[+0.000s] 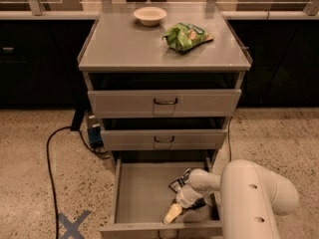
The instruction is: Pick blue chip bag from bottom drawer and place on counter
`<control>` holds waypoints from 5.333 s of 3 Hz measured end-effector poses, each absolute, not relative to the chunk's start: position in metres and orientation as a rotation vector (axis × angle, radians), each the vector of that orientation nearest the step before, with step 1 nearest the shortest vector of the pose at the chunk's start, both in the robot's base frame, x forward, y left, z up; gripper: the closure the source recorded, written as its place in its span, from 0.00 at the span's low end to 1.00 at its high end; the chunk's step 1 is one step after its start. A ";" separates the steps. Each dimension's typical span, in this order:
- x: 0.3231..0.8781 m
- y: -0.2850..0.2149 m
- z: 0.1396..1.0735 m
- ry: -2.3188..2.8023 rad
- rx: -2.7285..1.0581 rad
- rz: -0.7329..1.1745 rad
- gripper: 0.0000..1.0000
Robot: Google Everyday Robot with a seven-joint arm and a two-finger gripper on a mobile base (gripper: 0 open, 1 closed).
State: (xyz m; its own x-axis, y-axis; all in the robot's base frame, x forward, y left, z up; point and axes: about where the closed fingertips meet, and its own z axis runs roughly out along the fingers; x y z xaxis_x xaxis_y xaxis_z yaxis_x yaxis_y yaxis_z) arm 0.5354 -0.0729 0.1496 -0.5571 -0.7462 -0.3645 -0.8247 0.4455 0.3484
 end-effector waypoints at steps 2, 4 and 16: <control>0.569 -0.137 0.197 2.573 -1.180 0.537 0.00; 0.588 -0.153 0.181 2.620 -1.177 0.354 0.00; 0.623 -0.132 0.314 2.277 -1.235 0.932 1.00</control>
Offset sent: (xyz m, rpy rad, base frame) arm 0.0545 -0.1080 0.0786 -0.1180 -0.1839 -0.2760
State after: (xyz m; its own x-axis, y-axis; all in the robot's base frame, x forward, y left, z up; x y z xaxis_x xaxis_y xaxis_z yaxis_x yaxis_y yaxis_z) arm 0.6225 -0.1319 0.3141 -0.5379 -0.5864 -0.6057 -0.8428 0.3918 0.3691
